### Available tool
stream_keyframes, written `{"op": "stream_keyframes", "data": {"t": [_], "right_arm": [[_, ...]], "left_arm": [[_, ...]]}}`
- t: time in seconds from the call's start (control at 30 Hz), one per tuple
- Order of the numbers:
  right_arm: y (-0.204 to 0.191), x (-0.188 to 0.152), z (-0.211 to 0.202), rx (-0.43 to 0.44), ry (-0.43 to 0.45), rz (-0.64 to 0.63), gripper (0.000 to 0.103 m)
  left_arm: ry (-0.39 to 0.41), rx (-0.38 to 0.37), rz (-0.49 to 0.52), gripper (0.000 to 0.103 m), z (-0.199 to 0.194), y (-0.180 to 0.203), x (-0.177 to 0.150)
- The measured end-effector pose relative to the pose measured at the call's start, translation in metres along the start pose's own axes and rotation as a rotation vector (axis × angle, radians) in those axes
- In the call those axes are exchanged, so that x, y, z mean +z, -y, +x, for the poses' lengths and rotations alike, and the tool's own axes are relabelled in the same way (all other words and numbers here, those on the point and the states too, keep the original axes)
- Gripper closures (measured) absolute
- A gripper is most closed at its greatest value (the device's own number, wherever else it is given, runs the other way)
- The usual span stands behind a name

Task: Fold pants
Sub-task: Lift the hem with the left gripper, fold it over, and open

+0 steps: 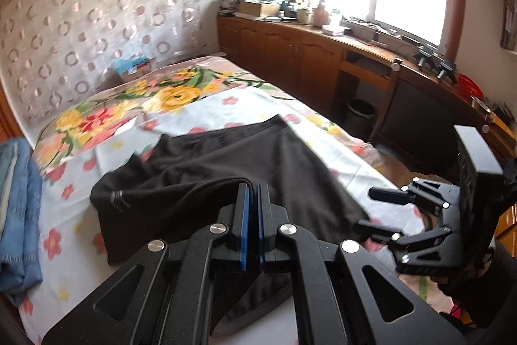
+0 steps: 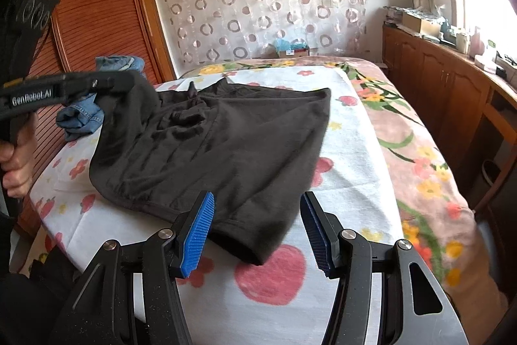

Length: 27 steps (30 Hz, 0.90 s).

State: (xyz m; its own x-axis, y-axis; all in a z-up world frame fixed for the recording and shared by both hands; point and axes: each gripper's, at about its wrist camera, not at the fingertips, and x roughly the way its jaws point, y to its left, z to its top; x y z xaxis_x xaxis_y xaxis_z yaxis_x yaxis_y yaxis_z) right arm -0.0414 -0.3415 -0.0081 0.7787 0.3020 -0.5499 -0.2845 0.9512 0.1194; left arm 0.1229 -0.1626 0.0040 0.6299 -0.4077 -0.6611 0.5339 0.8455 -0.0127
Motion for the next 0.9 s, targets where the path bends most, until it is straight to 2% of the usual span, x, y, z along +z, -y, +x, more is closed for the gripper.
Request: {"op": "stream_keyframes", "data": {"t": [0.23, 0.37, 0.47, 0.53, 0.63, 0.73, 0.83, 0.87, 0.9], "right_arm": [[0.01, -0.002, -0.005, -0.018, 0.012, 0.02, 0.046], [0.011, -0.002, -0.006, -0.028, 0.016, 0.03, 0.046], [0.011, -0.001, -0.006, -0.03, 0.02, 0.03, 0.046], [0.01, 0.0, -0.003, -0.035, 0.02, 0.029, 0.046], [0.01, 0.001, -0.003, -0.039, 0.022, 0.034, 0.046], [0.01, 0.0, -0.003, -0.041, 0.025, 0.032, 0.046], [0.009, 0.001, -0.002, -0.041, 0.024, 0.027, 0.046], [0.008, 0.002, -0.002, -0.041, 0.025, 0.025, 0.046], [0.007, 0.003, -0.001, -0.041, 0.025, 0.023, 0.046]], "left_arm": [[0.007, -0.051, 0.059, 0.097, 0.01, 0.037, 0.02], [-0.003, -0.047, 0.039, 0.097, 0.014, 0.039, 0.02], [-0.011, -0.015, 0.038, 0.097, 0.016, 0.036, 0.017], [-0.023, -0.01, 0.028, 0.094, 0.017, 0.035, 0.016], [-0.017, 0.022, 0.034, 0.08, 0.015, 0.031, 0.012], [-0.002, 0.047, 0.037, 0.061, 0.01, 0.024, 0.008], [0.008, 0.065, 0.018, 0.052, 0.006, 0.012, 0.003], [0.01, 0.073, 0.011, 0.035, 0.006, 0.009, 0.001], [0.018, 0.079, 0.005, 0.022, 0.006, 0.006, 0.0]]}}
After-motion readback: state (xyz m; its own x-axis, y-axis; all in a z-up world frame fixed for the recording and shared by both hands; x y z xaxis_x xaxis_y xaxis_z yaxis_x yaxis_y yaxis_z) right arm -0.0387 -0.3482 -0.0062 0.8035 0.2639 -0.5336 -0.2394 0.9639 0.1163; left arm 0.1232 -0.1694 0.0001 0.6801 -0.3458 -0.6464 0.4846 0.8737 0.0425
